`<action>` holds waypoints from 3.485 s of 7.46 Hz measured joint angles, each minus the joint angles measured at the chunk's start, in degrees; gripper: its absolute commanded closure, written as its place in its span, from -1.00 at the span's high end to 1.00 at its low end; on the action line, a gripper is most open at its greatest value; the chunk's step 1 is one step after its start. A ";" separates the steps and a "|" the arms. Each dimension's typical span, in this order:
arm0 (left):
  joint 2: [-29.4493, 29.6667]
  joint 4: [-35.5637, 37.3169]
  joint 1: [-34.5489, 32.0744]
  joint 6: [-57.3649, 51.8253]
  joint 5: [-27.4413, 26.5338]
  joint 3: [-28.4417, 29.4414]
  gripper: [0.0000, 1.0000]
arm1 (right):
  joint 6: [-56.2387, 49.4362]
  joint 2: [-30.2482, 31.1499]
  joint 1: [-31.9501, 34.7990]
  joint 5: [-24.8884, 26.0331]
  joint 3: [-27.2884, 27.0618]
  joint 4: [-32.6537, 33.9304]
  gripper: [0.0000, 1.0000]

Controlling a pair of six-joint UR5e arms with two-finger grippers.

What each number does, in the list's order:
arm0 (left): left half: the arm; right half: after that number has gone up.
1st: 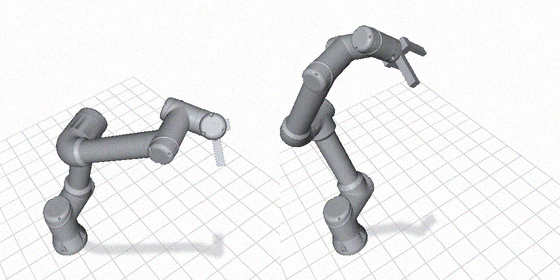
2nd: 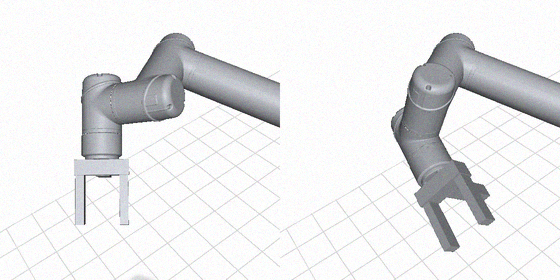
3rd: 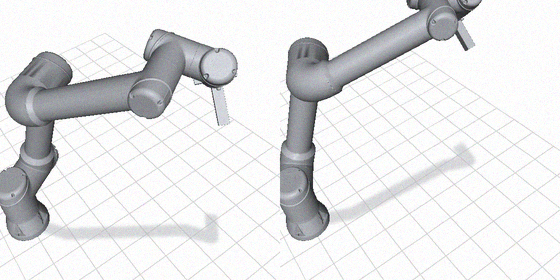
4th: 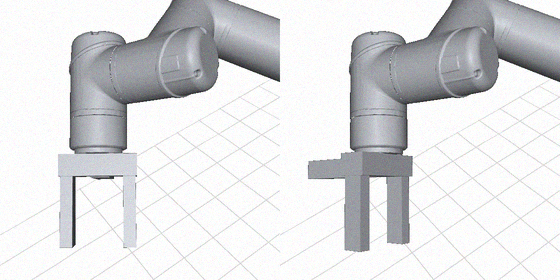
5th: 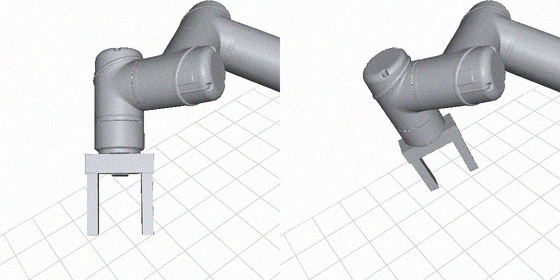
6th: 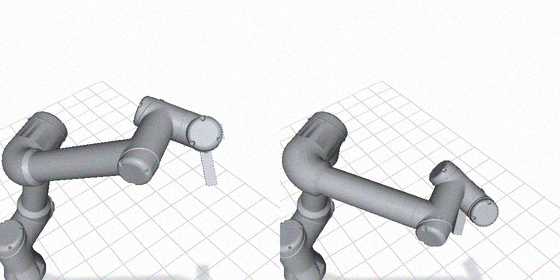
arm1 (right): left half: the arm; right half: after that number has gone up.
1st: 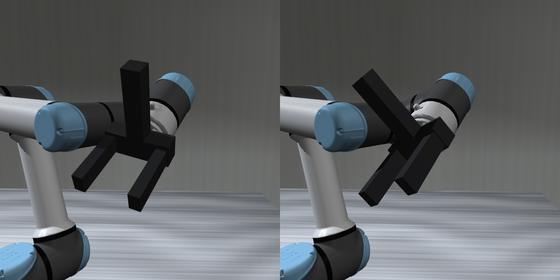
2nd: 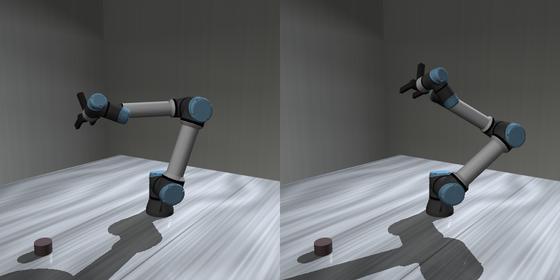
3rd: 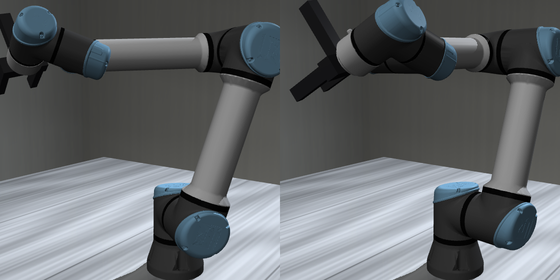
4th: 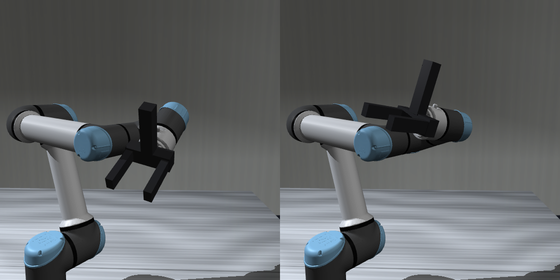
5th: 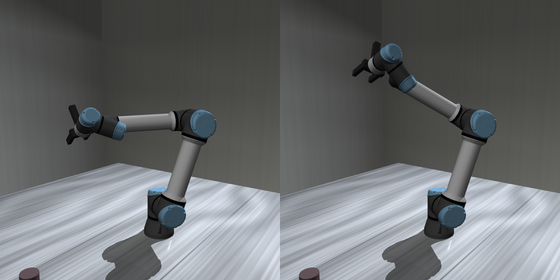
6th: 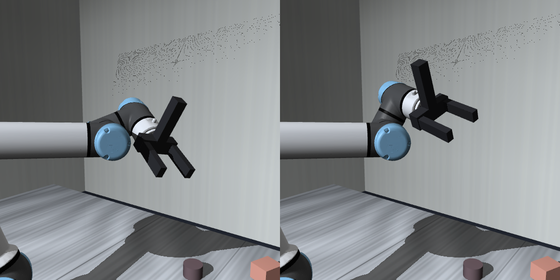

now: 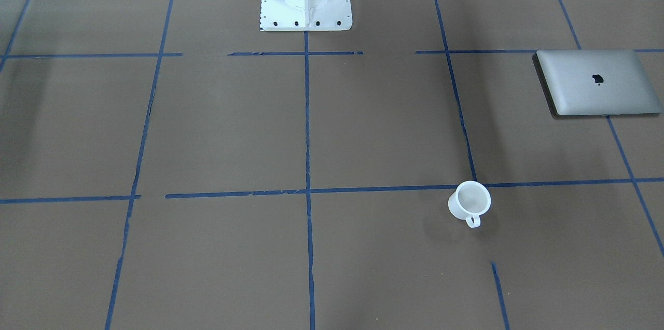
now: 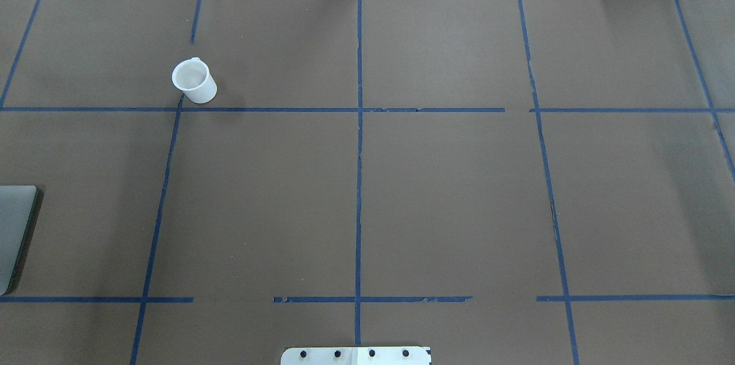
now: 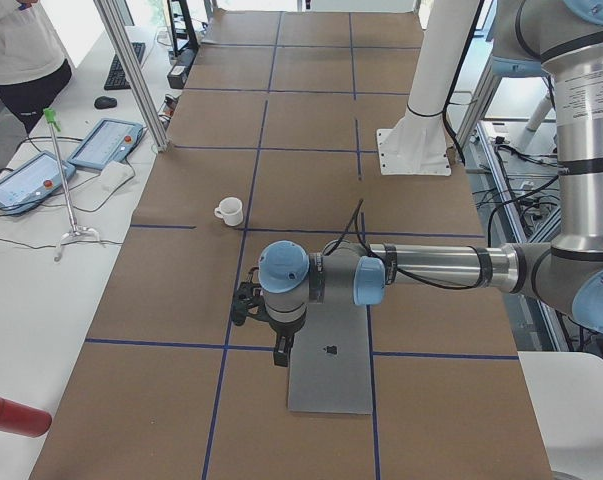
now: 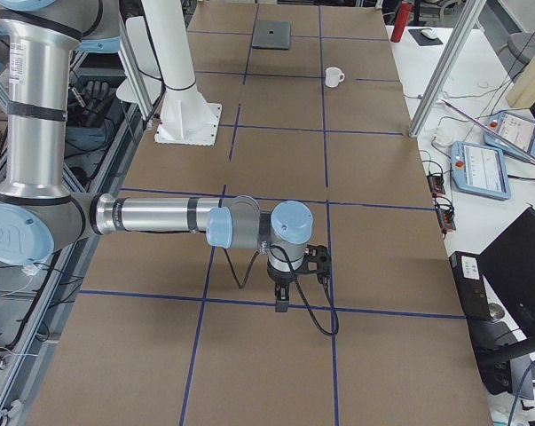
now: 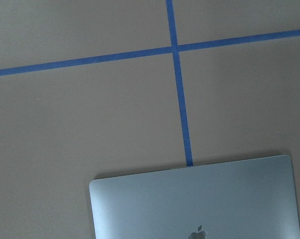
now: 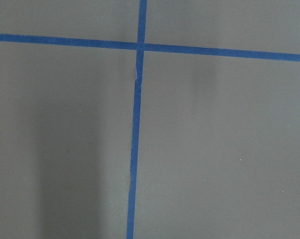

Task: Place cup on laptop

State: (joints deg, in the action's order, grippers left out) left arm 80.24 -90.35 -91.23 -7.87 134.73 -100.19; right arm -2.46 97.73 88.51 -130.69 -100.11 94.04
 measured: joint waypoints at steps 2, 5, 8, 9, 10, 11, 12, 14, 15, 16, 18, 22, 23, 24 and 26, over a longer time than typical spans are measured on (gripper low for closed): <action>-0.32 0.06 -0.11 0.02 0.06 -0.29 1.00 | 0.00 0.00 0.00 0.05 0.00 0.00 1.00; -0.61 -0.20 -0.05 -0.07 0.09 -0.32 1.00 | 0.00 0.00 0.00 0.06 0.00 0.00 1.00; 6.13 -0.14 0.15 0.16 0.31 1.39 1.00 | 0.00 0.00 0.00 0.03 0.00 0.00 1.00; 10.41 -0.01 0.27 0.26 0.11 3.50 1.00 | 0.00 0.00 0.00 0.04 0.00 0.00 1.00; 14.99 0.10 0.90 1.41 -0.31 6.16 1.00 | 0.00 0.00 0.00 0.02 0.00 0.00 1.00; 19.30 0.14 2.41 4.17 -1.22 8.67 1.00 | 0.00 0.00 0.00 0.01 0.00 0.01 1.00; 23.63 0.09 4.76 7.75 -2.26 10.99 1.00 | 0.00 0.00 0.00 0.02 0.00 0.00 1.00; 31.23 -0.32 10.28 15.99 -2.95 14.55 1.00 | 0.00 0.01 0.00 0.02 0.00 0.00 1.00; 34.41 -0.53 13.57 21.14 -2.98 15.66 1.00 | 0.00 0.00 0.00 0.01 0.00 0.00 1.00; 36.89 -1.47 17.02 26.98 -2.98 16.32 1.00 | 0.00 0.00 0.00 0.00 0.00 0.00 1.00; 39.90 -8.14 23.63 39.83 -2.98 18.80 1.00 | 0.00 0.00 0.00 0.00 0.00 0.00 1.00; 45.98 -17.68 33.11 55.66 -6.70 28.06 1.00 | 0.00 0.00 0.00 0.00 0.00 0.00 1.00; 47.28 -19.75 34.25 57.57 -8.06 30.66 1.00 | 0.00 0.00 0.00 0.00 0.00 0.00 1.00; 48.41 -22.68 34.99 58.95 -9.52 33.65 1.00 | 0.00 0.00 0.00 0.00 0.00 0.00 1.00; 49.98 -26.26 35.84 59.87 -12.09 38.25 0.99 | 0.00 0.00 0.00 0.00 0.00 0.00 1.00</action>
State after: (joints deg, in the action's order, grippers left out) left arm 130.22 -116.61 -55.40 52.01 122.64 -61.94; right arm -2.46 97.73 88.50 -130.69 -100.11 94.04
